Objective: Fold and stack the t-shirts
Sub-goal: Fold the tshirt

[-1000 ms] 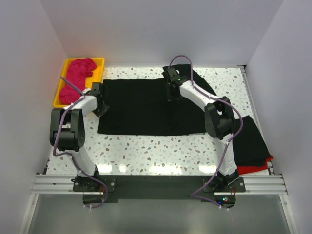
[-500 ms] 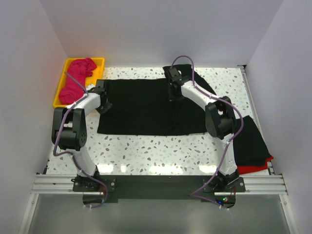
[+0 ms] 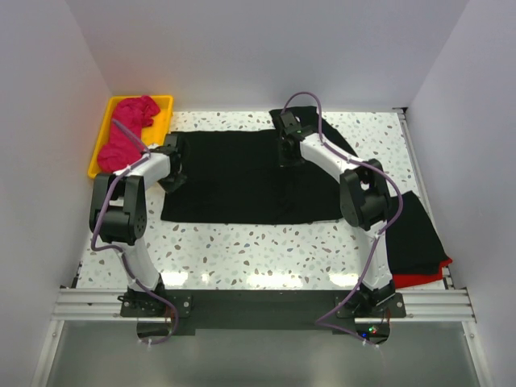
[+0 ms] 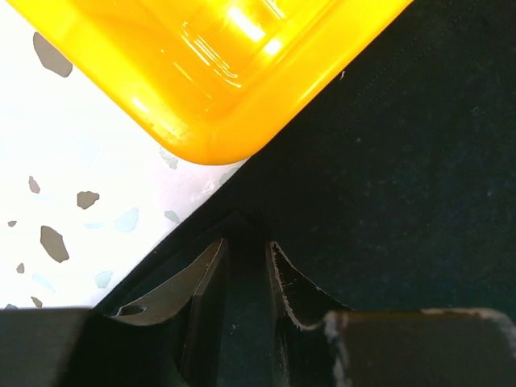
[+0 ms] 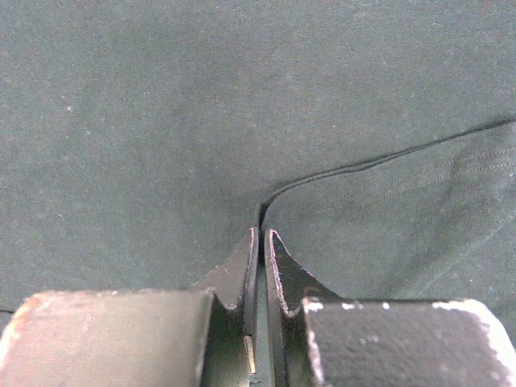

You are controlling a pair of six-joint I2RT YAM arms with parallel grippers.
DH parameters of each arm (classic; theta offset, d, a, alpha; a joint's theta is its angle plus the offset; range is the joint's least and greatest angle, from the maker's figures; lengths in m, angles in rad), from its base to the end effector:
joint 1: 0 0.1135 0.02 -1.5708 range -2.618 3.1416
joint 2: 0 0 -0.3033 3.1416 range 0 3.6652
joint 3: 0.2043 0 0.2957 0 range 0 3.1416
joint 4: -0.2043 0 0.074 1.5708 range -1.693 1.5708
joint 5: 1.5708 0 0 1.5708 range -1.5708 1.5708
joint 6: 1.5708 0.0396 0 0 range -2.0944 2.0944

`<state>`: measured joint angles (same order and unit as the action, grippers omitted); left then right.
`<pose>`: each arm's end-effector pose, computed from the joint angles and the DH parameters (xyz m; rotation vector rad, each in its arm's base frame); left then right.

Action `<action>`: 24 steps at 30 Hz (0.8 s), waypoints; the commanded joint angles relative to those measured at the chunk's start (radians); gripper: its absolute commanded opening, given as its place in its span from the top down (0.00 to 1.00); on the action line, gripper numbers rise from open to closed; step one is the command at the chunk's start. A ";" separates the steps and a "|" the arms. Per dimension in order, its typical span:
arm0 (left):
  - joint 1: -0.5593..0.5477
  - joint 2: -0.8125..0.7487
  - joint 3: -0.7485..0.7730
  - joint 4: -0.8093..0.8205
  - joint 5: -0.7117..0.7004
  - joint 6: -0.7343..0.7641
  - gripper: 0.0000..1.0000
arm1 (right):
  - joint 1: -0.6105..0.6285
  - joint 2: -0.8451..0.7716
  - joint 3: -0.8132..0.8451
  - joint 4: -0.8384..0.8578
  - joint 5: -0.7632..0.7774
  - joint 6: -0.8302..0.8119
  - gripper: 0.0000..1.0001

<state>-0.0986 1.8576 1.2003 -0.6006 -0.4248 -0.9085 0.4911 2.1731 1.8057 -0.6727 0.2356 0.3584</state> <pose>0.4052 -0.0237 0.1703 -1.1273 2.4012 0.2990 0.4810 0.2468 0.2184 -0.0877 2.5641 0.0106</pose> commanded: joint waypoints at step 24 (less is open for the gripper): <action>-0.006 -0.044 0.007 -0.007 -0.035 -0.013 1.00 | -0.014 -0.067 -0.020 0.033 -0.019 0.014 1.00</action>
<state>-0.0990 1.8572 1.2003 -0.6086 -0.4274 -0.9169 0.4843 2.1727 1.7908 -0.6655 0.2173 0.3592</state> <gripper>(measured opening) 0.013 0.050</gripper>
